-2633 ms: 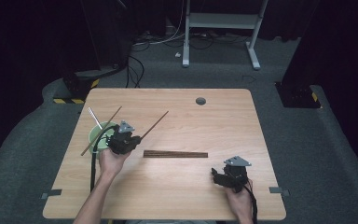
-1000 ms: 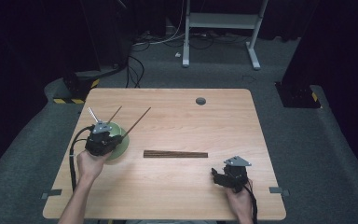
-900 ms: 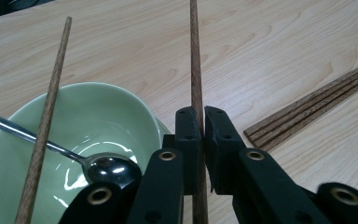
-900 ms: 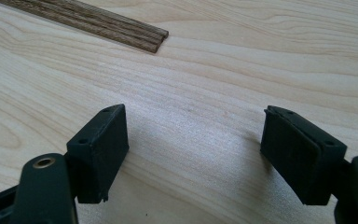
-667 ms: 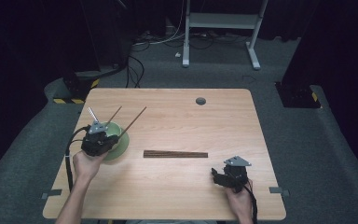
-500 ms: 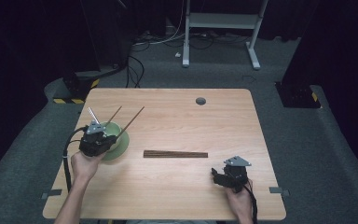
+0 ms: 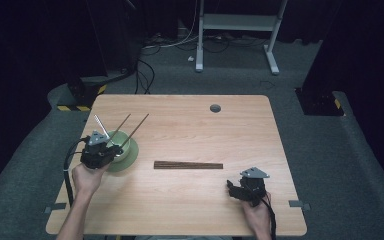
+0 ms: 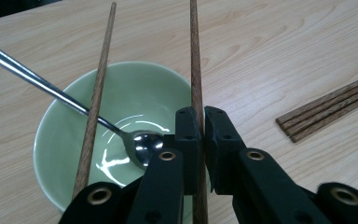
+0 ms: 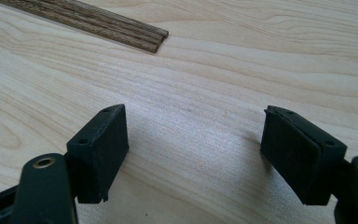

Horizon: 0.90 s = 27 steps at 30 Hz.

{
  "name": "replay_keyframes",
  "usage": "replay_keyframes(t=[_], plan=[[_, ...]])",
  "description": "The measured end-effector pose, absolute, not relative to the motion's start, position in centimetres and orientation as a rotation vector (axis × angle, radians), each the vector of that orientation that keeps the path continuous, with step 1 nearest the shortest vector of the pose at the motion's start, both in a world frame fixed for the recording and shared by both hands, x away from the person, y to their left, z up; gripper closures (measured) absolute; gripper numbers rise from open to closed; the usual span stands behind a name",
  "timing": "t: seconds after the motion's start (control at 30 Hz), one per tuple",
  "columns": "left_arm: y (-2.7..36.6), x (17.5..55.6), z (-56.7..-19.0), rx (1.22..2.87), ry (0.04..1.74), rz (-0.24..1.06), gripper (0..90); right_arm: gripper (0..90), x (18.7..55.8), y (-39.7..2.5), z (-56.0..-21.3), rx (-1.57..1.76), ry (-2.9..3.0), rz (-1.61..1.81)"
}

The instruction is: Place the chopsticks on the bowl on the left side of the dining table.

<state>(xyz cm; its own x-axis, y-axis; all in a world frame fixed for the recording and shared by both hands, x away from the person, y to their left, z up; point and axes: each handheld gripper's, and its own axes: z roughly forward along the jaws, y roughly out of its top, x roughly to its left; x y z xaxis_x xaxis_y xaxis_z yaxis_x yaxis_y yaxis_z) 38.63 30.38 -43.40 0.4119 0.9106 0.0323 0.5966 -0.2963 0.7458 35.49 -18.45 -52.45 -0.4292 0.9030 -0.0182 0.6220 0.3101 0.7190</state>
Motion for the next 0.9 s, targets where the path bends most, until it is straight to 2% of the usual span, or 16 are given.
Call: replay_keyframes(t=[0.9], plan=[[32.2, 39.0, -44.7, 2.052, 1.382, 0.687, 83.8, 22.5, 35.5, -18.4, -52.4, 1.358, 2.162, 0.903]])
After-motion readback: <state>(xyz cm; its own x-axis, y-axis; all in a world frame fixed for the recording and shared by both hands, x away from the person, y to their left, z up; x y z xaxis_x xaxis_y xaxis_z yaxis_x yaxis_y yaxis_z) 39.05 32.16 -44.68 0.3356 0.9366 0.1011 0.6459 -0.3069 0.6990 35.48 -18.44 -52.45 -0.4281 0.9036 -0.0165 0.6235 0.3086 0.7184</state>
